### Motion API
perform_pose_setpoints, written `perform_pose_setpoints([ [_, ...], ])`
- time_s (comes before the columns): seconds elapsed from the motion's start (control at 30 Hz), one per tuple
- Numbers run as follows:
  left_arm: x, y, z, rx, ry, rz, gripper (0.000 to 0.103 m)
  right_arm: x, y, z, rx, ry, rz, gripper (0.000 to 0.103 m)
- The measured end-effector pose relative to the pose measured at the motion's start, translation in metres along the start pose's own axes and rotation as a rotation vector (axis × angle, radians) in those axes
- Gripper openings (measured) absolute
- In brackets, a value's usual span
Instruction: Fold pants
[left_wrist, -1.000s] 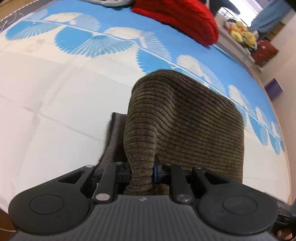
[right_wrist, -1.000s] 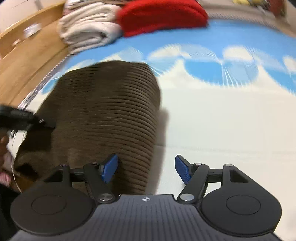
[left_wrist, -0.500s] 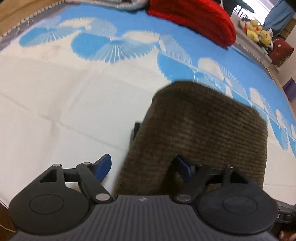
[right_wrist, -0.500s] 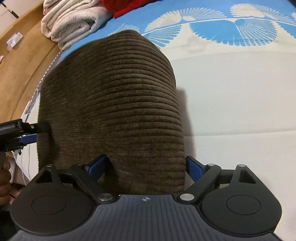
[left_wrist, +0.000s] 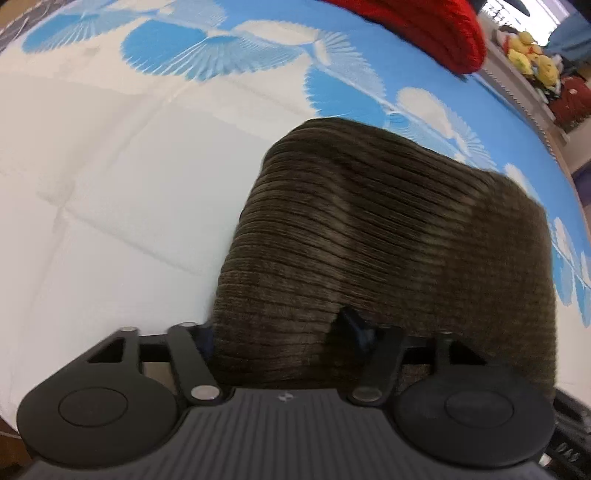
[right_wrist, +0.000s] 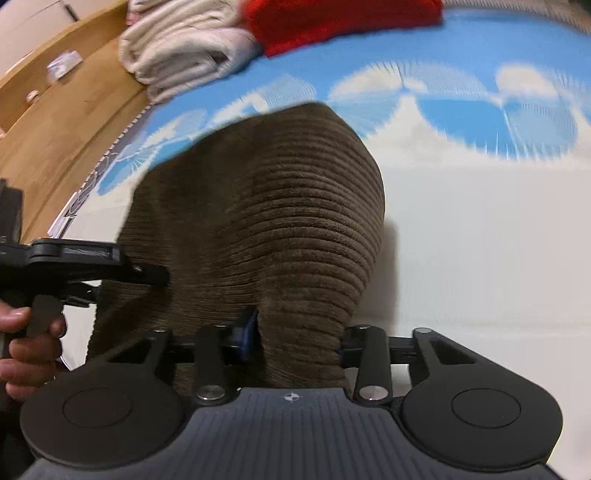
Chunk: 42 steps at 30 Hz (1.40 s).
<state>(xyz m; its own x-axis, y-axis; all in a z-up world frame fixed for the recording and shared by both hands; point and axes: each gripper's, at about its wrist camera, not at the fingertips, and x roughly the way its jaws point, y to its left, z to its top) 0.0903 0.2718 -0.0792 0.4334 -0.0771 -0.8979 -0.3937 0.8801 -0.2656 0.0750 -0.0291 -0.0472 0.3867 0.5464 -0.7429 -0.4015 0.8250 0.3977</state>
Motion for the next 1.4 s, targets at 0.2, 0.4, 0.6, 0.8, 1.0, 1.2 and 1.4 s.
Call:
perform_pose_setpoints([
  [0.2, 0.009, -0.051, 0.004, -0.048, 0.004, -0.173, 0.038, -0.064, -0.013, 0.036, -0.105, -0.117, -0.082, 0.034],
  [0.4, 0.013, -0.135, 0.0, 0.043, -0.041, -0.356, 0.034, -0.118, -0.063, 0.069, -0.156, -0.146, -0.164, 0.033],
  [0.6, 0.026, -0.2, -0.015, 0.271, -0.127, -0.201, 0.04, -0.151, -0.152, 0.065, -0.081, -0.135, -0.233, 0.049],
  [0.8, 0.006, -0.206, -0.019, 0.351, -0.175, -0.216, 0.04, -0.145, -0.215, 0.032, -0.032, -0.017, -0.502, 0.05],
  [1.0, 0.018, -0.217, -0.043, 0.555, 0.045, -0.401, 0.04, -0.152, -0.197, 0.017, -0.195, -0.039, -0.27, 0.049],
  [1.2, 0.058, -0.229, -0.078, 0.767, 0.201, -0.166, 0.039, -0.098, -0.187, -0.01, -0.425, 0.264, -0.238, 0.051],
  [1.4, 0.015, -0.223, -0.032, 0.572, -0.064, -0.226, 0.043, -0.125, -0.195, 0.033, -0.27, 0.029, -0.202, 0.051],
])
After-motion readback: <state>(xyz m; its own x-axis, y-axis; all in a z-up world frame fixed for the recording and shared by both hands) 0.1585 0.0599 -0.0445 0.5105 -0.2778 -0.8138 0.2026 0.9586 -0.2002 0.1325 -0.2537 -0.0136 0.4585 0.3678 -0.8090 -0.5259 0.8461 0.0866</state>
